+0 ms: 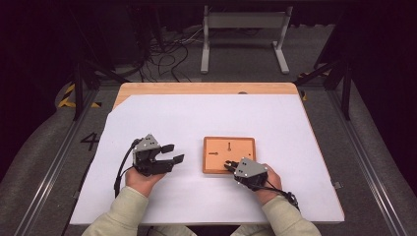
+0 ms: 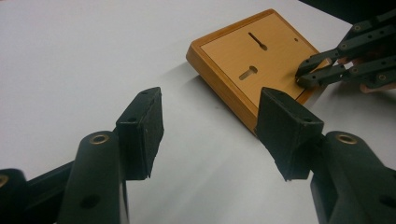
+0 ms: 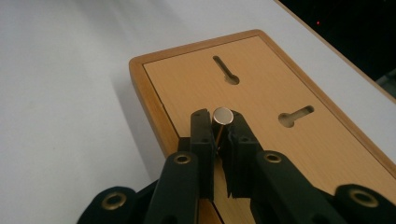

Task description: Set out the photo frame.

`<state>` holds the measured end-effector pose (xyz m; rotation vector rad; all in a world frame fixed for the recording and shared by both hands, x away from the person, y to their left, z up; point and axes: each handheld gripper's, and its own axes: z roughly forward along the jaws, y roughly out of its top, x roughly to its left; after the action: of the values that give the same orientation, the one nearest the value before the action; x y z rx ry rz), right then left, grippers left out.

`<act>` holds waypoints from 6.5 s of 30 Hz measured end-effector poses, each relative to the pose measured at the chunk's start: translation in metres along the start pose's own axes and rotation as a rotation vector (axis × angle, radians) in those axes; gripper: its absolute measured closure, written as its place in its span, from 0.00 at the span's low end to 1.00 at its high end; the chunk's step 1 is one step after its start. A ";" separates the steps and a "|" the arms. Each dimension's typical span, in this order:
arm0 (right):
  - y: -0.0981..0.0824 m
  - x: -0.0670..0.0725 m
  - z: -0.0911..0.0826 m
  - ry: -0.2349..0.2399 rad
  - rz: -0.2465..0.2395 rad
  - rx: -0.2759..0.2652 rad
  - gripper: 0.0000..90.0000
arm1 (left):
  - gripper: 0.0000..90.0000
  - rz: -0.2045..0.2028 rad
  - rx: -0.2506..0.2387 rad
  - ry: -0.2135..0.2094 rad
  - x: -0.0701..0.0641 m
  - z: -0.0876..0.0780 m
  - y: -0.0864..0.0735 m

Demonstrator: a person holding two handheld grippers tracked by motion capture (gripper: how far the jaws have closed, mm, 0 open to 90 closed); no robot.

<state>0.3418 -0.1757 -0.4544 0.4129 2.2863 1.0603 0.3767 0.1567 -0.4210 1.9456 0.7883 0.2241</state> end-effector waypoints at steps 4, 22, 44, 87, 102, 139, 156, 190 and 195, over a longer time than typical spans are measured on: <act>-0.002 0.006 -0.004 -0.013 -0.089 -0.008 0.94 | 0.45 0.001 0.004 -0.019 -0.002 0.004 0.004; -0.004 0.030 -0.011 -0.119 -0.233 0.011 0.94 | 0.32 0.016 0.052 -0.098 -0.017 0.032 0.023; -0.006 0.034 -0.012 -0.141 -0.252 0.005 0.94 | 0.16 -0.140 0.093 -0.126 -0.010 0.079 0.051; -0.008 0.042 -0.015 -0.173 -0.260 0.012 0.94 | 0.29 -0.123 0.219 -0.306 -0.015 0.126 0.048; -0.008 0.040 -0.017 -0.165 -0.254 0.024 0.92 | 0.47 -0.105 0.183 -0.336 -0.011 0.115 0.049; -0.027 -0.041 -0.130 -0.209 0.216 -0.290 0.48 | 0.83 0.147 0.232 -0.499 -0.049 0.082 0.049; -0.034 -0.044 -0.130 -0.237 0.236 -0.275 0.48 | 0.83 0.184 0.064 -0.286 -0.044 0.046 0.065; -0.036 -0.044 -0.121 -0.222 0.232 -0.260 0.45 | 0.74 0.269 0.190 -0.058 -0.062 0.050 0.048; -0.035 -0.044 -0.118 -0.216 0.230 -0.260 0.45 | 0.71 0.256 0.197 -0.078 -0.065 0.047 0.047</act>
<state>0.3019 -0.2895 -0.4038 0.6597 1.9145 1.3369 0.3694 0.0682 -0.3935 2.2288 0.5243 0.2293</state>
